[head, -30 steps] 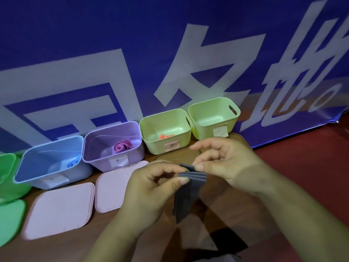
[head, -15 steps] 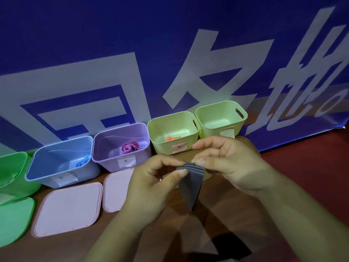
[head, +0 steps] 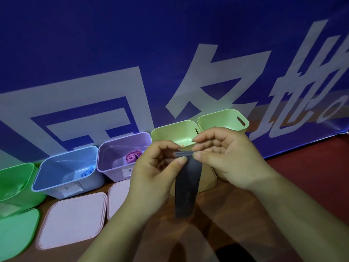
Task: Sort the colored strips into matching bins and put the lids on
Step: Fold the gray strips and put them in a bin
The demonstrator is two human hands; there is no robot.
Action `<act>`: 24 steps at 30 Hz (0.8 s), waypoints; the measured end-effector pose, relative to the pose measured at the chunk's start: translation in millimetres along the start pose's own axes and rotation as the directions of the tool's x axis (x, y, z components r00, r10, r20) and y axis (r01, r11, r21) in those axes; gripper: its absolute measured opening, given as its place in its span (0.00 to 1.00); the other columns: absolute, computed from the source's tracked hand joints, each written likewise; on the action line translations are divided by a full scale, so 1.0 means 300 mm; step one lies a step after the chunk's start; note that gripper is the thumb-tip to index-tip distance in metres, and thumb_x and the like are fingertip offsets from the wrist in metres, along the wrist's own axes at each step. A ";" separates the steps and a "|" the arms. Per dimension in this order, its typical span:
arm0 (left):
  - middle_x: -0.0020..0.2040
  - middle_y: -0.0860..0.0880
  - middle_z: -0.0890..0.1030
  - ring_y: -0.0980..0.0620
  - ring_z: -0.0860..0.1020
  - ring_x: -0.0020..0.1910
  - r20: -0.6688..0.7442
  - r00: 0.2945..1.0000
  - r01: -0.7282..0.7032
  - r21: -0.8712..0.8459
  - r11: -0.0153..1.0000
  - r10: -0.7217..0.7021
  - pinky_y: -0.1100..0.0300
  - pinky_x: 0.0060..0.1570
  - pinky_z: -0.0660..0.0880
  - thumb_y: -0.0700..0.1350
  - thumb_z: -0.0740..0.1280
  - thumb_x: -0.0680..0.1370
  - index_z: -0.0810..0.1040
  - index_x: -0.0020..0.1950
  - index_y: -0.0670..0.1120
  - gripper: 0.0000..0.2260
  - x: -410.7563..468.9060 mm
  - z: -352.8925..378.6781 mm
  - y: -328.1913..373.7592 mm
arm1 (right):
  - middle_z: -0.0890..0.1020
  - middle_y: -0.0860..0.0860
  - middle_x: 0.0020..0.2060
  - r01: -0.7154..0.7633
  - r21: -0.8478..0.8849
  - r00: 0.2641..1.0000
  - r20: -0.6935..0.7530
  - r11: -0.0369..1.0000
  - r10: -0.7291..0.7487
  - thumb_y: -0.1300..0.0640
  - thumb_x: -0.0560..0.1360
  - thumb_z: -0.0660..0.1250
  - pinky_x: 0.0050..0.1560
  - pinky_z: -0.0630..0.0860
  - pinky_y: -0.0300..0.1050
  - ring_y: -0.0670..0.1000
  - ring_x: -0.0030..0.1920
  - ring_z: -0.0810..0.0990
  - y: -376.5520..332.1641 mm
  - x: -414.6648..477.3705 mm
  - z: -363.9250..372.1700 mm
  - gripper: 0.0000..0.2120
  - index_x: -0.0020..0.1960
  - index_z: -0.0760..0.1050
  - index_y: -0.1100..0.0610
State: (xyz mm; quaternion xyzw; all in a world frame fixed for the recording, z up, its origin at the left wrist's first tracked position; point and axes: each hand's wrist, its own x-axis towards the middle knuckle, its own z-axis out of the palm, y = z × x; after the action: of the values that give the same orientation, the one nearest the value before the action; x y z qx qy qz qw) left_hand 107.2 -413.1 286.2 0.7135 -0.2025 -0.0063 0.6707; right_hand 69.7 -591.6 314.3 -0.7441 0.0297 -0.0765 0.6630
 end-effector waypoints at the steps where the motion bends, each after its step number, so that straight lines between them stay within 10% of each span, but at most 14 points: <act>1: 0.46 0.51 0.83 0.55 0.81 0.47 0.029 0.999 -0.021 0.040 0.999 0.020 0.63 0.48 0.77 0.34 0.72 0.75 0.79 0.51 0.52 0.14 0.001 -0.005 0.007 | 0.86 0.54 0.41 -0.005 0.019 1.000 -0.013 1.000 0.006 0.71 0.70 0.73 0.47 0.80 0.35 0.45 0.42 0.84 -0.005 0.001 0.000 0.12 0.52 0.80 0.61; 6: 0.53 0.61 0.80 0.55 0.79 0.54 0.222 0.965 -0.216 0.374 0.902 0.139 0.65 0.52 0.76 0.40 0.70 0.78 0.76 0.57 0.60 0.15 0.016 -0.007 0.056 | 0.84 0.57 0.37 -0.110 0.132 0.992 -0.042 0.985 0.116 0.70 0.71 0.72 0.45 0.76 0.46 0.53 0.40 0.79 -0.026 0.020 -0.038 0.09 0.48 0.80 0.59; 10: 0.51 0.58 0.82 0.52 0.80 0.54 0.203 0.971 -0.182 0.304 0.935 0.123 0.61 0.53 0.78 0.41 0.70 0.77 0.80 0.54 0.58 0.11 0.034 0.051 0.091 | 0.83 0.64 0.44 -0.164 0.139 0.986 -0.017 0.977 0.168 0.67 0.72 0.72 0.45 0.75 0.49 0.57 0.43 0.79 -0.053 0.035 -0.109 0.08 0.50 0.81 0.58; 17: 0.44 0.55 0.85 0.57 0.83 0.45 0.079 0.997 0.009 0.160 0.987 -0.022 0.67 0.44 0.78 0.34 0.73 0.73 0.84 0.48 0.53 0.12 0.074 0.185 0.159 | 0.86 0.49 0.42 0.028 -0.077 0.999 0.034 0.997 -0.026 0.63 0.73 0.73 0.42 0.79 0.34 0.44 0.42 0.84 -0.090 0.041 -0.256 0.07 0.48 0.83 0.53; 24: 0.45 0.51 0.86 0.55 0.84 0.46 0.060 0.997 0.045 0.047 0.998 -0.048 0.68 0.44 0.78 0.32 0.72 0.73 0.85 0.50 0.47 0.11 0.109 0.301 0.210 | 0.84 0.39 0.48 0.199 -0.318 0.968 0.209 0.927 -0.136 0.61 0.68 0.78 0.52 0.81 0.39 0.41 0.50 0.84 -0.103 0.026 -0.413 0.18 0.54 0.82 0.46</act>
State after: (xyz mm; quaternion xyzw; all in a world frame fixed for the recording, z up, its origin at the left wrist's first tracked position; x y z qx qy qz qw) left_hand 94.2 -510.2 346.2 0.7328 -0.2061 -0.0389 0.6473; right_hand 56.8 -710.6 358.9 -0.8501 -0.0827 -0.0578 0.5168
